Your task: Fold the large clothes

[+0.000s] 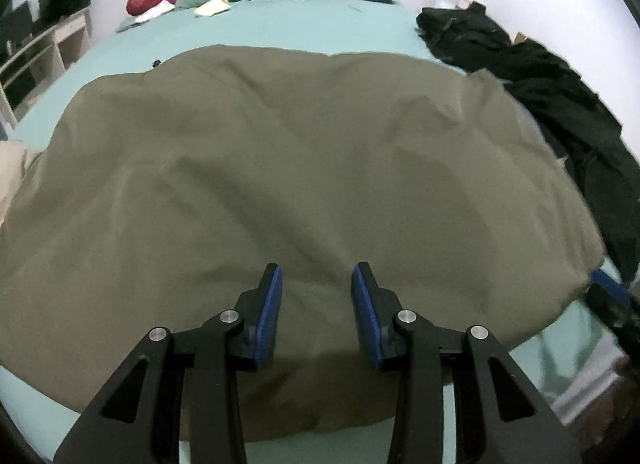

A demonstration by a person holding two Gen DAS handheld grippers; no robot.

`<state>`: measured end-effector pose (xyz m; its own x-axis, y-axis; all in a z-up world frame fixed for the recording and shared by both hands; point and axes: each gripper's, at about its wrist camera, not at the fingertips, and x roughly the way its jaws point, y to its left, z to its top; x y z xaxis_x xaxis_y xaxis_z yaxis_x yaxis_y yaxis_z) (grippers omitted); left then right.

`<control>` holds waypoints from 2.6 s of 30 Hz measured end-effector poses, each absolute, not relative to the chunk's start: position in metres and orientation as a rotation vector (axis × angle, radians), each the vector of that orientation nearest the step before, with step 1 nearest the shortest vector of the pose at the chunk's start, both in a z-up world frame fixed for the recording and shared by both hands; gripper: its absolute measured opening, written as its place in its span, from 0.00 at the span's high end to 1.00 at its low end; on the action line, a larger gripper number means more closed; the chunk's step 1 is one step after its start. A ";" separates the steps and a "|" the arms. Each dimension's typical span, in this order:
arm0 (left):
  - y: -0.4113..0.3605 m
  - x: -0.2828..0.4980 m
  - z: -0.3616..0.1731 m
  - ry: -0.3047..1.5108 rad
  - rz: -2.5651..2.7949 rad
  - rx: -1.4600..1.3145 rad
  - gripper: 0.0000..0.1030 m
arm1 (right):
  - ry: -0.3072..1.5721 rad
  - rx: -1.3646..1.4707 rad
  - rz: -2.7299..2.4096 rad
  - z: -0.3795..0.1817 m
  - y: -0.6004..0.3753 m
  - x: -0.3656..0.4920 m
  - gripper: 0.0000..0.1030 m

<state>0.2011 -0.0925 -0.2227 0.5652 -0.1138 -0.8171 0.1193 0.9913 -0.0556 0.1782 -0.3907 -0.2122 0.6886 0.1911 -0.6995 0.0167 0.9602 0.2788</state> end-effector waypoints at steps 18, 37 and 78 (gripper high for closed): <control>-0.107 0.202 -0.237 0.877 -0.091 0.059 0.62 | 0.755 0.656 0.145 -0.245 -0.428 0.219 0.13; -0.085 0.215 -0.210 0.907 -0.246 0.026 0.62 | 0.626 0.462 0.251 -0.167 -0.348 0.258 0.81; 0.212 0.220 -0.131 0.732 -0.275 -0.369 0.48 | 0.850 -0.467 0.825 -0.203 -0.002 0.205 0.16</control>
